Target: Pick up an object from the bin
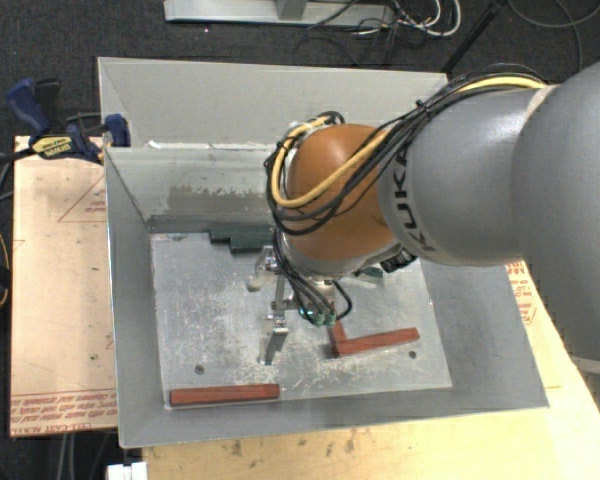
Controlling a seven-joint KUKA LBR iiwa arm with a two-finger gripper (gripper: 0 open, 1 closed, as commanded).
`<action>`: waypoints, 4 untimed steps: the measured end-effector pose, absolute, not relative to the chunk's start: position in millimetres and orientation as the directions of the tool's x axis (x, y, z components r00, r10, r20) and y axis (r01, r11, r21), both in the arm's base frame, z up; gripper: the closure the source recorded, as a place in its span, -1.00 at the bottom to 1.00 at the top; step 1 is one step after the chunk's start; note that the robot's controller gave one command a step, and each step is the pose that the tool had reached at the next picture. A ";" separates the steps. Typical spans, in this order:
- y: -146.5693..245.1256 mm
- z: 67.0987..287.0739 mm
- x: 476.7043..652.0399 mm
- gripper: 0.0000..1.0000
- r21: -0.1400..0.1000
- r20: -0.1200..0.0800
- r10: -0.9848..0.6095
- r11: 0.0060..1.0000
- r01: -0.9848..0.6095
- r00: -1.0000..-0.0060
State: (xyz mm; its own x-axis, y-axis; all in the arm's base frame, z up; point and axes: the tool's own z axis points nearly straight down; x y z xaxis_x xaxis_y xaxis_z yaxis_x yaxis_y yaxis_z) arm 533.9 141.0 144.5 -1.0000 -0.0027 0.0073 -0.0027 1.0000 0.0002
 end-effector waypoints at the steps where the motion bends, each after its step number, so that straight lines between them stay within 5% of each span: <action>1: 140.5 147.9 535.9 -1.00 0.001 0.001 0.000 1.000 0.000 -1.000; 2: 149.8 132.2 529.0 -1.00 0.001 -0.009 -0.064 0.998 -0.064 -0.998; 3: 213.3 76.2 519.8 1.00 0.005 -0.012 0.013 1.000 0.013 -1.000; 4: 213.3 76.2 519.8 1.00 0.005 -0.012 0.013 1.000 0.013 -1.000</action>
Offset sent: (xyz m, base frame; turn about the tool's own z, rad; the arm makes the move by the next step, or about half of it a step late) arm -0.0380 0.0448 -0.0745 -0.2697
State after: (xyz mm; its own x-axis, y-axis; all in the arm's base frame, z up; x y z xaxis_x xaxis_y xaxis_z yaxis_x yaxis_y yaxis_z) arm 519.8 213.3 76.2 -0.9998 0.0133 -0.0121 0.0132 0.9999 0.0055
